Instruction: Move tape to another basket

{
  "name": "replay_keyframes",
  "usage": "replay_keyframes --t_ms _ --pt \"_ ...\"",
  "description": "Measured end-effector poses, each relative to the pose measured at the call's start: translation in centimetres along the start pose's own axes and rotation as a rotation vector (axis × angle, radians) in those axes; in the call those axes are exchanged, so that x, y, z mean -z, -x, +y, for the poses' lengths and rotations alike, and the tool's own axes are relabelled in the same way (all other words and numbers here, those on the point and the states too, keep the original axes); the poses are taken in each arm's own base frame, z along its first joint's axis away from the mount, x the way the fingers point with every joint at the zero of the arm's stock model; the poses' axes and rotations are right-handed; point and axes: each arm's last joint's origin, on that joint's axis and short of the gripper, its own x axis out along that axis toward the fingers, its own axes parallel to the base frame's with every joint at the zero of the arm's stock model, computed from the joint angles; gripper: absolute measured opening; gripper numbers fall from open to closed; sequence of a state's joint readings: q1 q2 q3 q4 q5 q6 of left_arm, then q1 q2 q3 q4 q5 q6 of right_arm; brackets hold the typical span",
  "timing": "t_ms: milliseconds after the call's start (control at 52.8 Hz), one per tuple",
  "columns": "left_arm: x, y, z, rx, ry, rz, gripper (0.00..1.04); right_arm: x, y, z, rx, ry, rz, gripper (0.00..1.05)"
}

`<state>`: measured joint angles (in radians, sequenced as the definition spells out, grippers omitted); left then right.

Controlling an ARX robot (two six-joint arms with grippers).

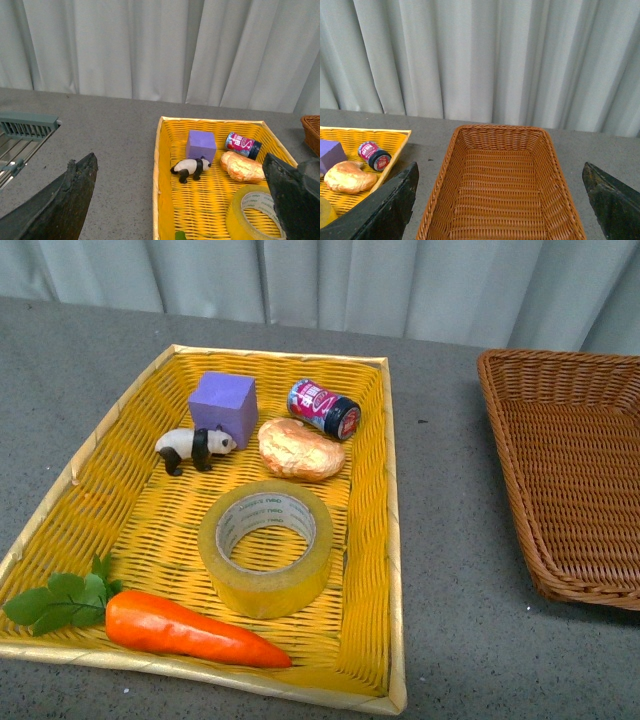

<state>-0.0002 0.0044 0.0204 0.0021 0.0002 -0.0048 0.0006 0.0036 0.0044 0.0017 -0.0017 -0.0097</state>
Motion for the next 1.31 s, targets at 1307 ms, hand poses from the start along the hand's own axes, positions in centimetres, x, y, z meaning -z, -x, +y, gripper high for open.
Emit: replay_keyframes --t_ms 1307 --pt "0.53 -0.37 0.1 -0.028 0.067 0.168 0.98 0.0 0.0 0.0 0.0 0.0 0.0 0.96"
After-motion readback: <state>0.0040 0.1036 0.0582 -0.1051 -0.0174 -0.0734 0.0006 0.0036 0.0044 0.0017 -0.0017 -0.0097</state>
